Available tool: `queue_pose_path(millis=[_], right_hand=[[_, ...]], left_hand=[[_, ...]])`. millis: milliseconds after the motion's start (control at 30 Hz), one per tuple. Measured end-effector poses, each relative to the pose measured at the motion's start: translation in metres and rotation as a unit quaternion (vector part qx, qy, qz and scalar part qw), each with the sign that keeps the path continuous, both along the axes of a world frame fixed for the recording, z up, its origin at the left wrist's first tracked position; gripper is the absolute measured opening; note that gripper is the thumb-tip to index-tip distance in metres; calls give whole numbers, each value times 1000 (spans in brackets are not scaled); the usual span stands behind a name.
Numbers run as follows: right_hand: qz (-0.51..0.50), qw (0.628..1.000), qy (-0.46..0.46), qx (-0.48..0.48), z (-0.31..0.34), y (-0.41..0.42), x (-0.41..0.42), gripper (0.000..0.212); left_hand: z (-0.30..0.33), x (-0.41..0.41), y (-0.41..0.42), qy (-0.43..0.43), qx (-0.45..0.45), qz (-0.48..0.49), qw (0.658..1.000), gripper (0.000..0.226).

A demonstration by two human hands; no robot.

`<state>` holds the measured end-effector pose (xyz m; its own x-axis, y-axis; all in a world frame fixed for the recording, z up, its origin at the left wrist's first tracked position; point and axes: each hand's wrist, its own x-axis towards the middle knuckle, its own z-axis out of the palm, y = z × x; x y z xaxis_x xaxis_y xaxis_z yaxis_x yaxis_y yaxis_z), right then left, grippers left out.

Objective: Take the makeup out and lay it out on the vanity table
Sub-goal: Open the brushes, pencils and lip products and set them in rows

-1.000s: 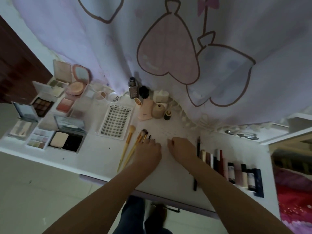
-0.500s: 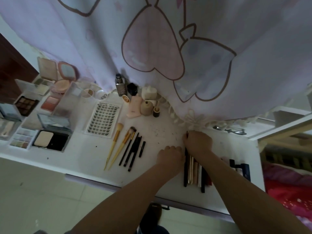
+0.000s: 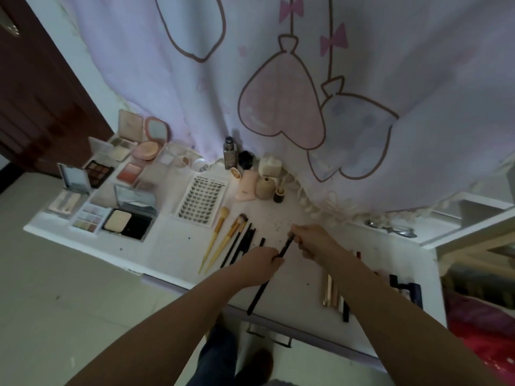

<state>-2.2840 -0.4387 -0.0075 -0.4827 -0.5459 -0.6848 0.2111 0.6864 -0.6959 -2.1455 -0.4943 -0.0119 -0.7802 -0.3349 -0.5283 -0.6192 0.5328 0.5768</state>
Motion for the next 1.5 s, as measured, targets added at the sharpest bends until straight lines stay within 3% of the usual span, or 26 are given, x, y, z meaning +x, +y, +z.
queue_pose_path(millis=[133, 233, 367, 433, 533, 667, 767, 833, 900, 967, 1233, 1500], right_hand=[[-54, 994, -91, 0, 0, 2, 7, 34], [-88, 986, -139, -13, -3, 1, 15, 35], [-182, 965, -173, -71, -11, 6, 6, 36], [-214, 959, -158, -98, -14, 16, -15, 36], [-156, 980, -96, -79, -14, 25, -26, 30], [-3, 999, 37, 12, -12, 21, 0, 11], [38, 992, 109, 46, -27, 20, 11, 20], [109, 971, 192, 93, -32, 21, 16, 22], [220, 917, 296, 150, -32, 23, 22, 25], [270, 881, 348, 174, -33, 25, 27, 32], [311, 867, 330, 206, -44, -9, 42, 31], [352, 843, 349, 210, -47, -41, 55, 25]], left_hand=[[19, 6, -12, -46, 33, -33, 998, 33], [31, 13, -21, -56, 137, 13, 989, 34], [32, 37, -26, -40, 352, 78, 932, 33], [24, 53, -25, -23, 387, 119, 914, 32], [12, 59, -24, -5, 330, 192, 924, 31], [3, 16, -11, -61, 157, 102, 980, 33], [-13, -14, -5, -82, 12, 74, 994, 36], [-22, -23, -3, -103, -60, 61, 991, 33], [-27, -27, -3, -130, -138, 22, 982, 28], [-29, -29, -5, -142, -201, -23, 969, 27], [-29, -30, -31, -156, -308, -155, 926, 22], [-30, -16, -54, -138, -295, -113, 939, 20]])
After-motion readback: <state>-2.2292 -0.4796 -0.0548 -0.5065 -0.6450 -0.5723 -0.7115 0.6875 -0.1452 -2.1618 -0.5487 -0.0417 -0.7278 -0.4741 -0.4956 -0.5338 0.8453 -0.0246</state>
